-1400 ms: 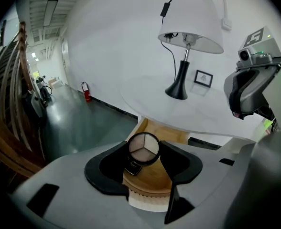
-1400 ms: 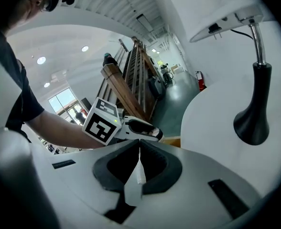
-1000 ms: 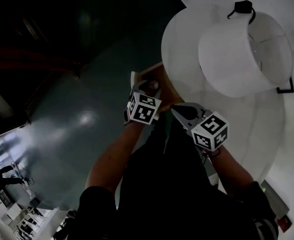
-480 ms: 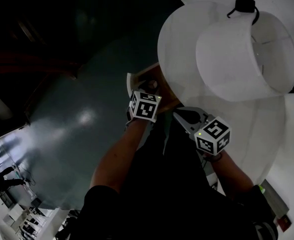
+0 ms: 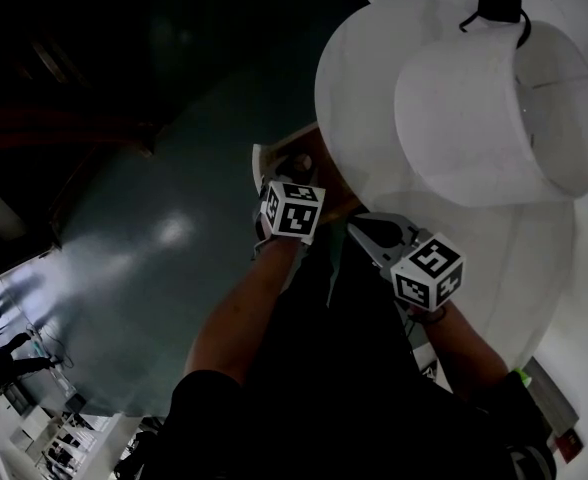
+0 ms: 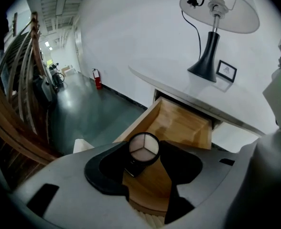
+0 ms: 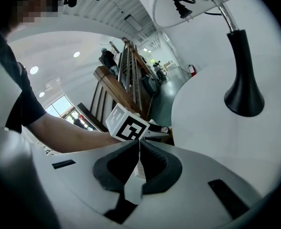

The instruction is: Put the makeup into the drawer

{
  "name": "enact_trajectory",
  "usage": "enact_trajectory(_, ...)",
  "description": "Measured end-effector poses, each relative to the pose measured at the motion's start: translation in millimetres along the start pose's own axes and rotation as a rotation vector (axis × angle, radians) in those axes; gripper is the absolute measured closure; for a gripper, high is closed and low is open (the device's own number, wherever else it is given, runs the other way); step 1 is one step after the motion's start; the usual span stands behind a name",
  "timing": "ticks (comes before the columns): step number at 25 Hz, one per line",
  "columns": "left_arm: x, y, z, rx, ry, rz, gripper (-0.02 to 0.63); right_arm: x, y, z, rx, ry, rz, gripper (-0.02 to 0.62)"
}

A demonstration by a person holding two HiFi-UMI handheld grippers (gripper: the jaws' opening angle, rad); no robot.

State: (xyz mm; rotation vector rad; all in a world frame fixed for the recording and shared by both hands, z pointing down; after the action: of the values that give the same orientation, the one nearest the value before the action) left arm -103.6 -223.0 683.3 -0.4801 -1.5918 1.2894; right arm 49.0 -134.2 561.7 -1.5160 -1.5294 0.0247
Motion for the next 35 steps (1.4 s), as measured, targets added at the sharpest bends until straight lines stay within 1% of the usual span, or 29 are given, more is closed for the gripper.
enact_trajectory(3, 1, -1, 4, -0.008, -0.008, 0.009, 0.383, 0, 0, -1, 0.0, 0.0, -0.003, 0.578)
enact_trajectory(10, 1, 0, 6, -0.032, 0.008, 0.028, 0.383, -1, 1, 5, -0.004, -0.003, -0.003, 0.578)
enact_trajectory(12, 2, 1, 7, -0.026, 0.012, 0.026, 0.383, -1, 1, 5, -0.003, -0.002, -0.005, 0.578)
enact_trajectory(18, 0, 2, 11, -0.031, 0.041, 0.031, 0.411, 2, 2, 7, 0.0, -0.01, -0.01, 0.578)
enact_trajectory(21, 4, 16, 13, -0.031, 0.057, -0.007, 0.42, 0, 4, 11, 0.005, -0.01, -0.017, 0.578)
enact_trajectory(24, 17, 46, 13, -0.019, 0.093, -0.06, 0.465, -3, 11, 18, 0.016, -0.009, -0.028, 0.578)
enact_trajectory(26, 29, 69, 12, -0.013, 0.098, -0.089, 0.486, -3, 17, 24, 0.025, -0.008, -0.032, 0.578)
enact_trajectory(31, 32, 114, 10, 0.001, 0.074, -0.195, 0.566, -11, 38, 33, 0.071, 0.012, -0.047, 0.578)
enact_trajectory(35, 28, 150, 4, 0.041, 0.045, -0.288, 0.592, -12, 56, 51, 0.12, 0.01, -0.072, 0.578)
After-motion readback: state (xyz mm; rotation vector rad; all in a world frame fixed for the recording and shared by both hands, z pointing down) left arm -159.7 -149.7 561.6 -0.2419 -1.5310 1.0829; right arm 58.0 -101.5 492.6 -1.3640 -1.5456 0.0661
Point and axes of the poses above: the fingertips, and each gripper's own axes: y backward along the fingers, z to its left, x out of its underside, the point moved 8 cm from there along y, backward along the fingers, and after that the axes turned 7 degrees about z, right-handed, at the moved point
